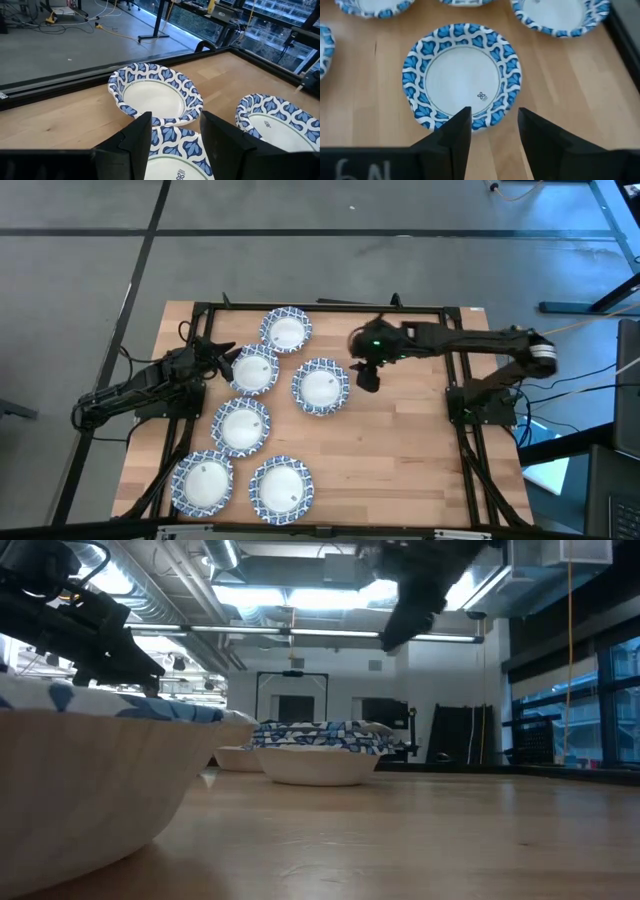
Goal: Nest bowls inside each other
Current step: Stack the white bowl on top of the other white bowls
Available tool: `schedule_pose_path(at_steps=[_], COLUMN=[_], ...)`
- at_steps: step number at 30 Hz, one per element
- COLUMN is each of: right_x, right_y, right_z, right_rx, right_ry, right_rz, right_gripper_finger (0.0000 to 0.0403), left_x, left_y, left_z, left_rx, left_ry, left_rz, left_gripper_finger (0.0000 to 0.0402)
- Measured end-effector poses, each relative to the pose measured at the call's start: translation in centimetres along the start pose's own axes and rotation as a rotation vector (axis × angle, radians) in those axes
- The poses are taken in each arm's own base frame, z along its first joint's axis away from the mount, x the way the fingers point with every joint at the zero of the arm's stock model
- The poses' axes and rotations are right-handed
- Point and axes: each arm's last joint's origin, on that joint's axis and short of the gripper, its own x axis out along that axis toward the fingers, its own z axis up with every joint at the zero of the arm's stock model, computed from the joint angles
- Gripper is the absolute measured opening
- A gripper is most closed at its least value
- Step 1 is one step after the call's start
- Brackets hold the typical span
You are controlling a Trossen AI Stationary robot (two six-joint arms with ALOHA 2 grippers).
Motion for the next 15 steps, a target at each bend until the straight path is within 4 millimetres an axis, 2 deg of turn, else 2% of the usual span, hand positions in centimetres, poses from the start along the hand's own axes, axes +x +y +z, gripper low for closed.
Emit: schedule_pose_path(at_steps=[7, 12, 15], right_x=[-1.0, -1.1, -1.2], right_y=[-0.9, -1.4, -1.7], right_z=[-4.8, -7.0, -7.6], right_rx=[0.125, 0.189, 0.218], right_ry=[-0.279, -0.473, -0.54], right_rz=[0.007, 0.023, 0.027], right_gripper_finger=[0.0162, 0.0162, 0.0162], left_x=[0.0, 0.1, 0.4], left_y=[0.0, -0.6, -0.8], left_z=[0.0, 0.6, 0.7], left_rx=[0.078, 0.169, 0.213], left_ry=[0.003, -0.033, -0.036], left_rz=[-0.013, -0.116, -0.13], left_gripper_finger=[0.0161, 0.0161, 0.0161])
